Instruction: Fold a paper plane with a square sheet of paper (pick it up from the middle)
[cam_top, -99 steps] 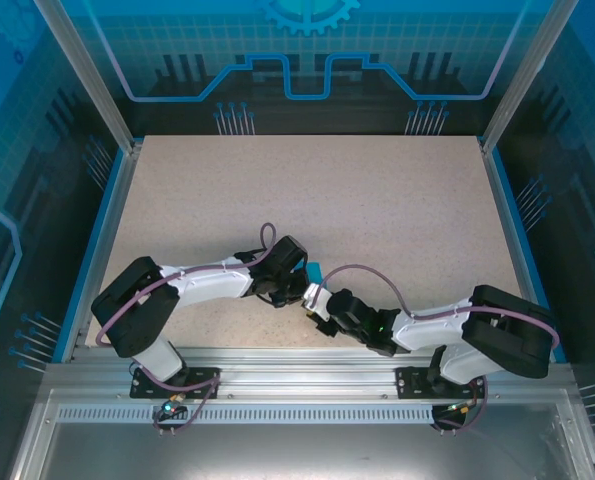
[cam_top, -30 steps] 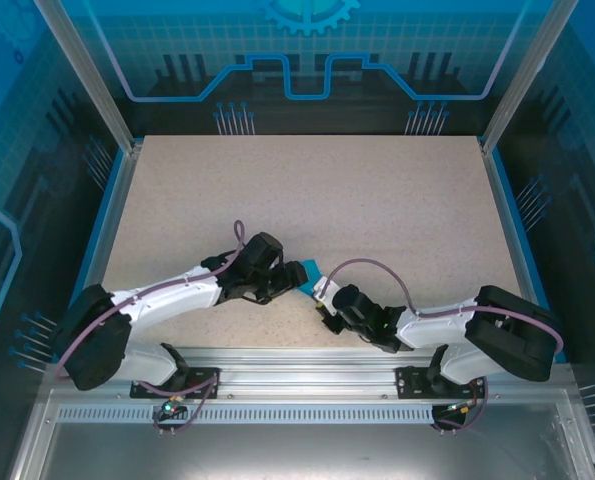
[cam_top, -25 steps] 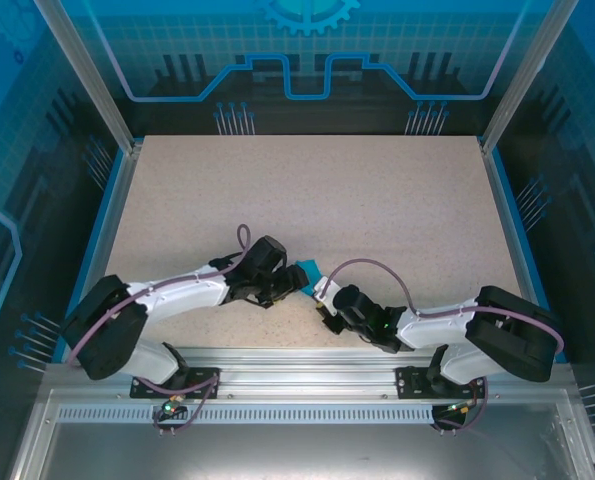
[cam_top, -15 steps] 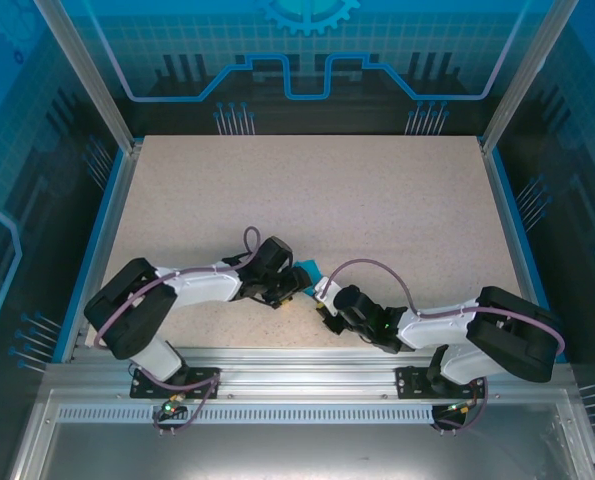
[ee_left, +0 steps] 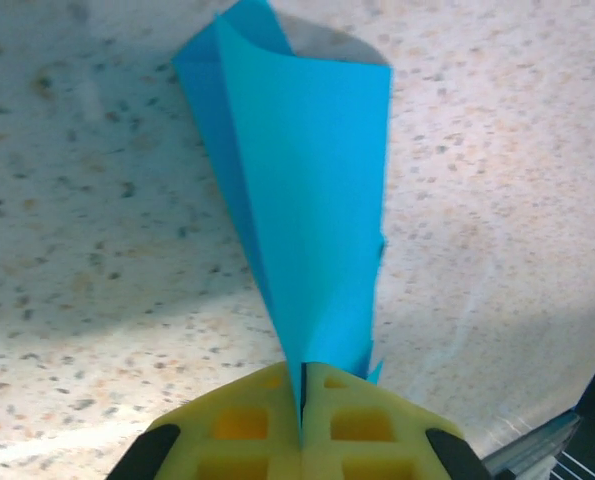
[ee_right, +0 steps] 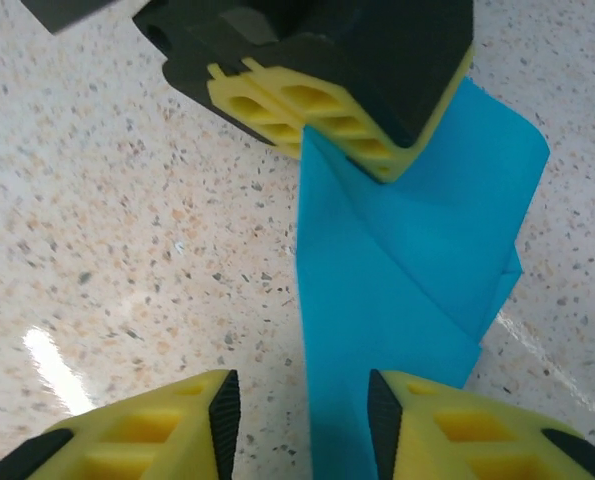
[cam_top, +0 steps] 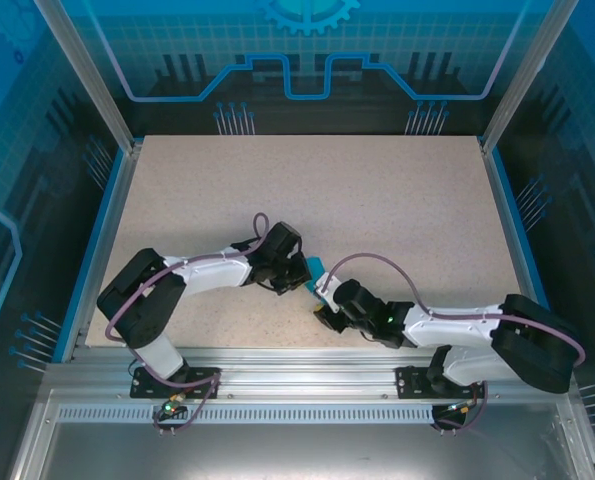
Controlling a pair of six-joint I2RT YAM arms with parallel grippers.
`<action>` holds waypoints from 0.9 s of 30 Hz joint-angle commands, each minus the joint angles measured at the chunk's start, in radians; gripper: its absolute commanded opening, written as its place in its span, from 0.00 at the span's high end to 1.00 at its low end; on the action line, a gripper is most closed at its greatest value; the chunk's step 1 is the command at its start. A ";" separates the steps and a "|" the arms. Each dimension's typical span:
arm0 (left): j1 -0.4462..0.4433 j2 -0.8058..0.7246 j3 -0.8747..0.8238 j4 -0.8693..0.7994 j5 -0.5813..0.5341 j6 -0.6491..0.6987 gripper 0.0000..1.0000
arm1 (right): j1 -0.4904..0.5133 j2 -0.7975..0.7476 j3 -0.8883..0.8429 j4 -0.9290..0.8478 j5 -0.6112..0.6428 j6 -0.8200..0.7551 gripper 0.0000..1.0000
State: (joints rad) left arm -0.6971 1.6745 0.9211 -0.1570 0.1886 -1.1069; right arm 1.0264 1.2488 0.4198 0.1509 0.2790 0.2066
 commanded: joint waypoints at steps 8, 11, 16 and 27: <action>0.005 0.055 0.129 -0.168 0.046 0.069 1.00 | -0.036 -0.055 0.202 -0.514 0.014 0.172 0.48; 0.007 0.059 0.143 -0.193 0.040 0.083 1.00 | -0.081 -0.020 0.261 -0.582 -0.036 0.188 0.48; 0.006 0.067 0.148 -0.199 0.044 0.086 1.00 | -0.104 0.037 0.315 -0.580 -0.107 0.204 0.48; 0.005 0.076 0.162 -0.216 0.049 0.093 1.00 | -0.071 0.127 0.359 -0.552 -0.153 0.199 0.59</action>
State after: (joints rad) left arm -0.6964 1.7374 1.0531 -0.3367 0.2081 -1.0370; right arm 0.9394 1.3529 0.7403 -0.3931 0.1516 0.4011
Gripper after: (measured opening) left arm 0.060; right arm 0.421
